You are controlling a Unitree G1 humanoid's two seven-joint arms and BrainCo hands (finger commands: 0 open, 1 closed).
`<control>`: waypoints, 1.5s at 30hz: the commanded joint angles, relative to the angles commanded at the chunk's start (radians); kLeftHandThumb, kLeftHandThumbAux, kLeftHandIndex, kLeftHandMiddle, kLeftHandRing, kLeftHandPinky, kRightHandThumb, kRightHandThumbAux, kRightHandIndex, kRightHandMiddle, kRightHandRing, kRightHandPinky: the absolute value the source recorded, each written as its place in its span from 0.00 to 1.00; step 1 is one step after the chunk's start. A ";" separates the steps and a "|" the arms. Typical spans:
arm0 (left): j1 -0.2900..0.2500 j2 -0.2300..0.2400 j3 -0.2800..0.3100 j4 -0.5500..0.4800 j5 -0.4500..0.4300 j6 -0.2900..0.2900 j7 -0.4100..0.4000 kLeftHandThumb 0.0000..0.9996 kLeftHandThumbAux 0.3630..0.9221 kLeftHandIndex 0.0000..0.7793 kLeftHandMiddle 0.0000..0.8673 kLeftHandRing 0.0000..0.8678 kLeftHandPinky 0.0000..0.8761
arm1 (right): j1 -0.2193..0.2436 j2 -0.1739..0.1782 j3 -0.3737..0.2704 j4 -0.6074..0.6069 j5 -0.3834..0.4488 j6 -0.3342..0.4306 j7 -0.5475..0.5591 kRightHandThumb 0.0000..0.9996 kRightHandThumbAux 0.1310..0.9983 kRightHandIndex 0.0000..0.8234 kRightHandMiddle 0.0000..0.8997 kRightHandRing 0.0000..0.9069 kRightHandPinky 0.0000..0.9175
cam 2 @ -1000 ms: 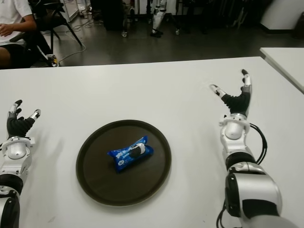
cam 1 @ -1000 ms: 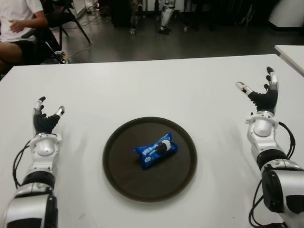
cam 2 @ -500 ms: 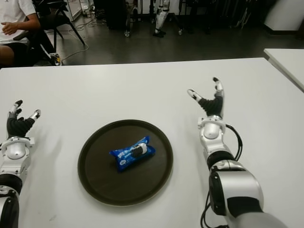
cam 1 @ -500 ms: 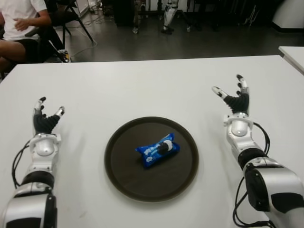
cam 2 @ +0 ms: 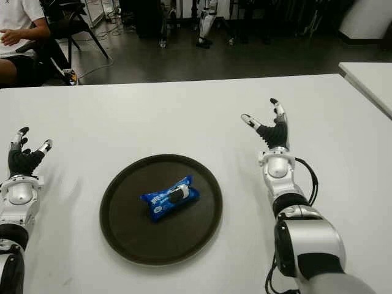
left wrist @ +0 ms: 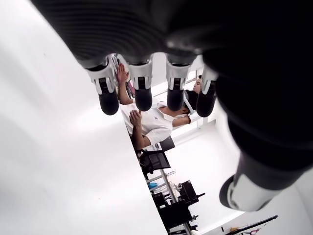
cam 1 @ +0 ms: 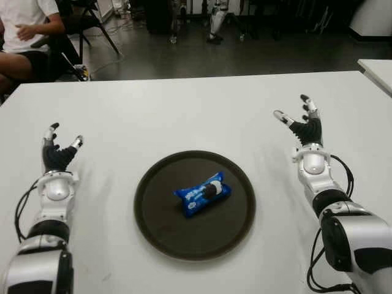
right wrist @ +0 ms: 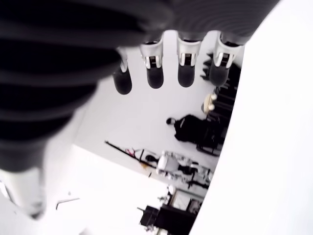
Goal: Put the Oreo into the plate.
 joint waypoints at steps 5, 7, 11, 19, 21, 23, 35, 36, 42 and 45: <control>0.003 -0.001 -0.001 -0.001 0.003 -0.004 0.003 0.00 0.61 0.00 0.00 0.00 0.00 | 0.002 0.006 -0.003 -0.003 -0.001 -0.002 -0.002 0.00 0.51 0.00 0.00 0.00 0.00; 0.000 0.000 0.002 0.002 -0.001 -0.001 0.001 0.00 0.62 0.00 0.00 0.00 0.00 | 0.002 0.008 -0.004 -0.004 -0.001 -0.006 -0.001 0.00 0.51 0.00 0.00 0.00 0.00; -0.002 0.000 0.006 0.005 -0.007 0.002 -0.003 0.00 0.63 0.00 0.00 0.00 0.00 | 0.003 0.009 -0.005 -0.004 -0.001 -0.013 -0.001 0.00 0.50 0.00 0.00 0.00 0.00; -0.006 0.003 0.003 0.011 -0.005 0.014 0.008 0.00 0.62 0.01 0.00 0.00 0.00 | 0.001 0.010 -0.016 -0.001 0.007 -0.012 0.011 0.00 0.47 0.00 0.00 0.00 0.00; -0.004 0.004 0.002 0.009 -0.005 0.011 0.007 0.00 0.63 0.01 0.00 0.00 0.00 | 0.000 0.012 -0.020 0.001 0.011 -0.008 0.014 0.00 0.47 0.00 0.00 0.00 0.00; -0.003 0.004 0.002 0.007 -0.005 0.008 0.005 0.00 0.65 0.01 0.00 0.00 0.00 | 0.000 0.012 -0.023 0.001 0.011 -0.006 0.015 0.00 0.47 0.00 0.00 0.00 0.00; 0.002 -0.001 0.013 -0.003 -0.026 -0.002 -0.010 0.00 0.64 0.00 0.00 0.00 0.00 | 0.003 0.014 -0.018 0.001 0.000 -0.013 -0.012 0.00 0.49 0.00 0.00 0.00 0.00; 0.002 -0.001 0.013 -0.003 -0.025 -0.002 -0.010 0.00 0.63 0.00 0.00 0.00 0.00 | 0.003 0.013 -0.017 0.001 -0.001 -0.013 -0.012 0.00 0.48 0.00 0.00 0.00 0.00; 0.002 0.000 0.010 -0.001 -0.020 -0.005 -0.006 0.00 0.62 0.00 0.00 0.00 0.00 | 0.002 0.011 -0.020 0.004 0.001 -0.007 -0.005 0.00 0.48 0.00 0.00 0.00 0.00; 0.002 0.003 0.009 0.002 -0.020 -0.003 -0.009 0.00 0.63 0.00 0.00 0.00 0.00 | 0.001 0.011 -0.020 0.005 0.001 0.000 -0.003 0.00 0.48 0.00 0.00 0.00 0.00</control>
